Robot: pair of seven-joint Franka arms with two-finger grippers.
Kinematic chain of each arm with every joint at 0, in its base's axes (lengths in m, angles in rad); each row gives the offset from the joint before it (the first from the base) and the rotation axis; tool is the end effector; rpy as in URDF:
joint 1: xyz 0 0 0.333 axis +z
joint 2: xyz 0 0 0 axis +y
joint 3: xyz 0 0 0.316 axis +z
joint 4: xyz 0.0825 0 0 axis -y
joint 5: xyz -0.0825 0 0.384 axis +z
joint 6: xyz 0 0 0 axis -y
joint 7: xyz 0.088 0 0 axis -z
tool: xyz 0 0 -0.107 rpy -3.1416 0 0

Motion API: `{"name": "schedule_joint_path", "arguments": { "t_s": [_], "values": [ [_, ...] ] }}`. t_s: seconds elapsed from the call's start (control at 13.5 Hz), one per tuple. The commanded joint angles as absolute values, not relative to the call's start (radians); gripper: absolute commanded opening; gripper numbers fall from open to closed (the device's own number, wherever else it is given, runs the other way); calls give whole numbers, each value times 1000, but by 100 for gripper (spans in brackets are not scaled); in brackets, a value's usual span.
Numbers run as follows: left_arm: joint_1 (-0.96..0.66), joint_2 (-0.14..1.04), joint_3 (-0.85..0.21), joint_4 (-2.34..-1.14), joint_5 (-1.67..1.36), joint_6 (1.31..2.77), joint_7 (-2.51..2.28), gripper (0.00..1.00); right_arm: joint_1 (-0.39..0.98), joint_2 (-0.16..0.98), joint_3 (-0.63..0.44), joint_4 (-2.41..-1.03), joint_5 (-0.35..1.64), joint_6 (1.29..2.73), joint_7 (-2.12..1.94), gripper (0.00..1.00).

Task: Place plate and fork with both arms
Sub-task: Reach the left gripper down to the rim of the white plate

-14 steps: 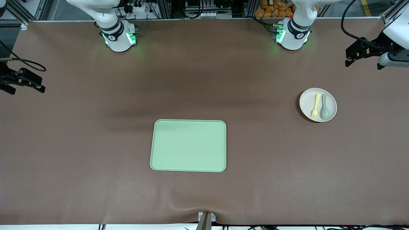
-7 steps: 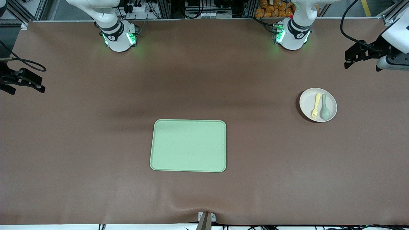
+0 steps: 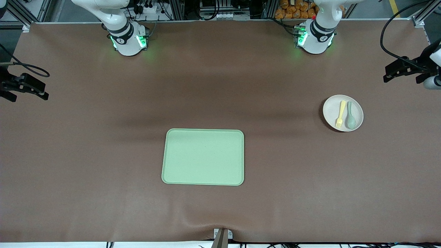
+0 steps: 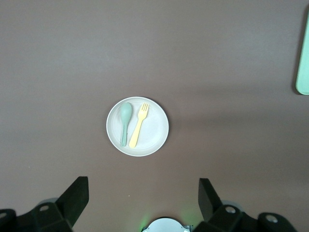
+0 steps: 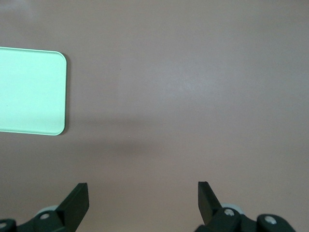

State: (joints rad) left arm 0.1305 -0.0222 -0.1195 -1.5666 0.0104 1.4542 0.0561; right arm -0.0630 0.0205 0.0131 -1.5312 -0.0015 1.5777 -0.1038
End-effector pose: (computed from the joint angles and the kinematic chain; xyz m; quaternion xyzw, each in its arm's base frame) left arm 0.5352 0.0063 0.6288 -0.9987 0.0221 0.0454 0.0050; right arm 0.5614 -0.0283 0.6324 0.9996 0.0269 0.0129 0.0016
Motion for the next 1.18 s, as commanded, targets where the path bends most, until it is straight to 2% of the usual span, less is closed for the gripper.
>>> {"name": "schedule_joint_path", "arguments": {
  "t_s": [0.0,0.37,0.59,0.89,1.11],
  "values": [
    [178,-3,-124,-1569,14,1462,99,100,-64,23,14,-1514,-9,1565,-112,100],
    [277,92,-124,-1578,15,1463,167,100,-63,23,14,-1514,-9,1565,-112,100],
    [345,124,-124,-1646,15,1505,199,100,-63,23,14,-1514,-8,1565,-112,100],
    [391,132,-124,-1796,15,1649,222,100,-63,23,14,-1514,-9,1563,-112,100],
    [393,204,-124,-1885,15,1774,222,100,-64,23,14,-1514,-9,1562,-112,100]
  ]
}}
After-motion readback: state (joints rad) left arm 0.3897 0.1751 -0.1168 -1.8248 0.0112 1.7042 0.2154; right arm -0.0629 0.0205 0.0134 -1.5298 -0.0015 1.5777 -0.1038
